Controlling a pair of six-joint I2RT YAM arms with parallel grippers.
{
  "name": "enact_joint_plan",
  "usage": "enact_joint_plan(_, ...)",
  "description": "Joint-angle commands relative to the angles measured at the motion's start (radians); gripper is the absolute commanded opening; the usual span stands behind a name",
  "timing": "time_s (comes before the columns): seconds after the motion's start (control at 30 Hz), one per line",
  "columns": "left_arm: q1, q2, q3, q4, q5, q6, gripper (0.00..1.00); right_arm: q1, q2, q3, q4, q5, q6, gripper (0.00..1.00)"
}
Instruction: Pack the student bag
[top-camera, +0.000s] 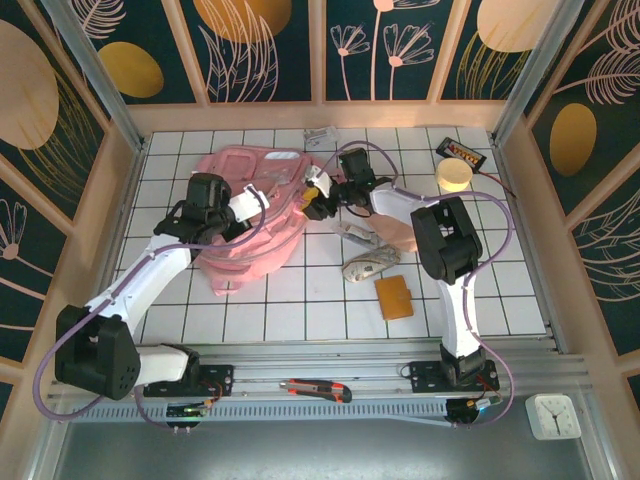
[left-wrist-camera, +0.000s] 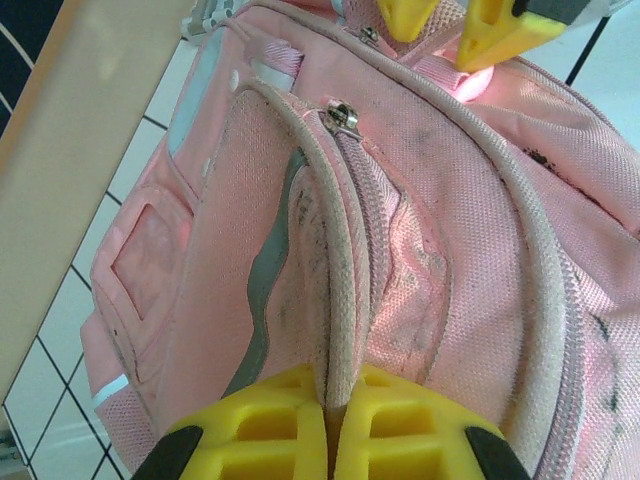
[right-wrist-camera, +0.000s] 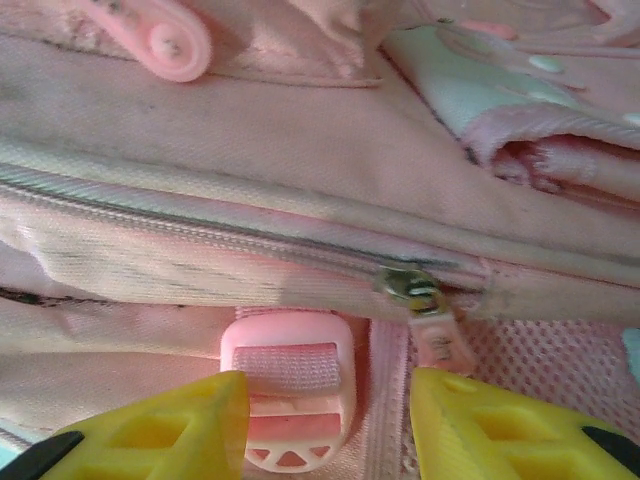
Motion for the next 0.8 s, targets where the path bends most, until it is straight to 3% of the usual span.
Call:
enact_joint_plan(0.0, 0.001, -0.065, 0.025, 0.076, 0.045, -0.007, 0.0, -0.019, 0.021, 0.037, 0.072, 0.002, 0.046, 0.46)
enact_joint_plan(0.3, 0.001, -0.079, -0.01, 0.069, 0.049, -0.003, 0.0, -0.032, 0.019, 0.047, 0.077, -0.046, 0.084, 0.51)
enact_joint_plan(0.77, 0.001, -0.099, -0.027, 0.077, 0.05, -0.001, 0.0, -0.007, 0.104, 0.117, -0.071, -0.159, 0.057, 0.51)
